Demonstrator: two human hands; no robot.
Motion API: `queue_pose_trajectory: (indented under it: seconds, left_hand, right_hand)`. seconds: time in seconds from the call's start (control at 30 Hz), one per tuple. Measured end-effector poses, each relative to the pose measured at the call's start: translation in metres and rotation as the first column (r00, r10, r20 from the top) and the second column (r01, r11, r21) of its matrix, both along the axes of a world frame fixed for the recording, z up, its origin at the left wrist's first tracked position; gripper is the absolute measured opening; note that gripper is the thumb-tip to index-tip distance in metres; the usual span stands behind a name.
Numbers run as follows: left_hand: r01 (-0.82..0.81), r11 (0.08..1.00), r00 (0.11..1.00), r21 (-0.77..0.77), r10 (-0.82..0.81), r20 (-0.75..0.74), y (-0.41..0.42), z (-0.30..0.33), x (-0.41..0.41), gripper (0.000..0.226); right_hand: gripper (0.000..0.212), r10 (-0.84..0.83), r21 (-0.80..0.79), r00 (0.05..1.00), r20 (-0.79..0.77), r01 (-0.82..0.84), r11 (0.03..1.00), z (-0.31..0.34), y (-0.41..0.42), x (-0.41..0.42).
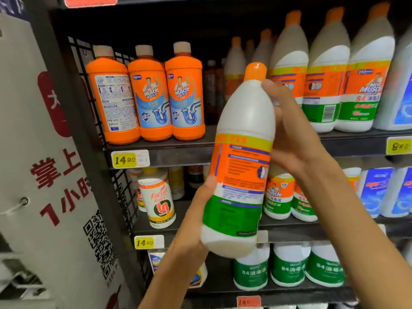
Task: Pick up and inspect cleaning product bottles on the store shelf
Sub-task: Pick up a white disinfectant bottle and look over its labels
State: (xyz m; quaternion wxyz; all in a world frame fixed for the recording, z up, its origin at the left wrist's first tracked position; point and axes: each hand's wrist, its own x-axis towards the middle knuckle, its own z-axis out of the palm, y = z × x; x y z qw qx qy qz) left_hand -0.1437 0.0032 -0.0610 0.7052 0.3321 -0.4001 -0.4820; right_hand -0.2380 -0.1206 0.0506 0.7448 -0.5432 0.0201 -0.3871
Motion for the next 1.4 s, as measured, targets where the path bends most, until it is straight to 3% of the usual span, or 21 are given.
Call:
queue_pose_trajectory:
  seconds: [0.1,0.17,0.27,0.4,0.5,0.6,0.67,0.8,1.0,1.1,1.2,1.3,1.4]
  left_hand:
    - [0.209,0.976,0.976,-0.053,-0.212,-0.053,0.003,0.005,-0.012,0.071]
    - [0.197,0.979,0.979,-0.047,-0.199,-0.042,0.003,0.002,-0.017,0.070]
    - [0.020,0.999,1.000,0.034,-0.020,0.016,0.006,-0.003,-0.011,0.064]
    - [-0.166,0.985,0.968,0.045,0.154,0.197,0.009,0.005,-0.003,0.056]
    - [-0.190,0.981,0.945,0.038,0.172,0.278,0.008,0.004,-0.012,0.046]
    - [-0.096,0.995,0.990,0.026,0.093,0.104,0.009,0.002,-0.019,0.033]
    - [-0.009,1.000,0.999,-0.003,0.008,-0.039,0.013,0.005,-0.020,0.036]
    - [0.205,0.978,0.970,-0.048,-0.209,-0.123,0.016,0.012,-0.026,0.047]
    - [0.089,0.990,0.989,0.106,-0.075,-0.128,0.015,-0.001,-0.025,0.058]
    - [0.044,0.989,0.994,0.140,-0.028,-0.108,0.021,-0.002,-0.022,0.054]
    - [0.100,0.986,0.981,0.133,-0.076,-0.178,0.024,0.002,-0.026,0.046]
    - [0.154,0.984,0.953,0.095,-0.123,-0.277,0.027,0.010,-0.032,0.068]
    - [0.293,0.956,0.854,0.015,-0.254,-0.454,0.034,0.025,-0.039,0.076]
  right_hand:
    - [0.051,0.146,0.057,0.989,0.021,-0.147,0.987,0.005,0.007,0.002]
    - [0.046,0.152,0.035,0.987,0.048,-0.154,0.987,0.007,0.011,0.005]
    - [0.033,0.090,0.042,0.993,0.074,-0.094,0.995,0.010,0.016,0.003]
    - [0.017,-0.135,-0.028,0.990,0.052,0.136,0.990,0.007,0.016,0.000]
    - [0.032,-0.213,-0.091,0.977,0.031,0.215,0.972,0.008,0.018,0.001]
    - [0.019,-0.120,-0.104,0.992,-0.028,0.117,0.988,0.009,0.011,-0.001]
    - [0.030,-0.033,-0.026,0.996,-0.078,0.031,0.999,0.008,0.006,-0.004]
    - [0.051,0.130,0.169,0.991,-0.022,-0.124,0.978,-0.002,0.006,0.001]
    - [0.036,0.019,0.130,1.000,-0.007,-0.018,0.991,-0.007,0.003,0.001]
    - [0.031,-0.084,0.101,0.991,-0.106,0.095,0.990,-0.008,0.003,-0.003]
    - [0.053,-0.090,0.154,0.968,-0.234,0.129,0.980,-0.008,0.004,-0.005]
    - [0.058,-0.019,0.209,0.972,-0.234,0.069,0.975,-0.007,0.005,-0.006]
    - [0.064,0.065,0.237,0.979,-0.193,-0.018,0.971,-0.008,0.005,-0.004]
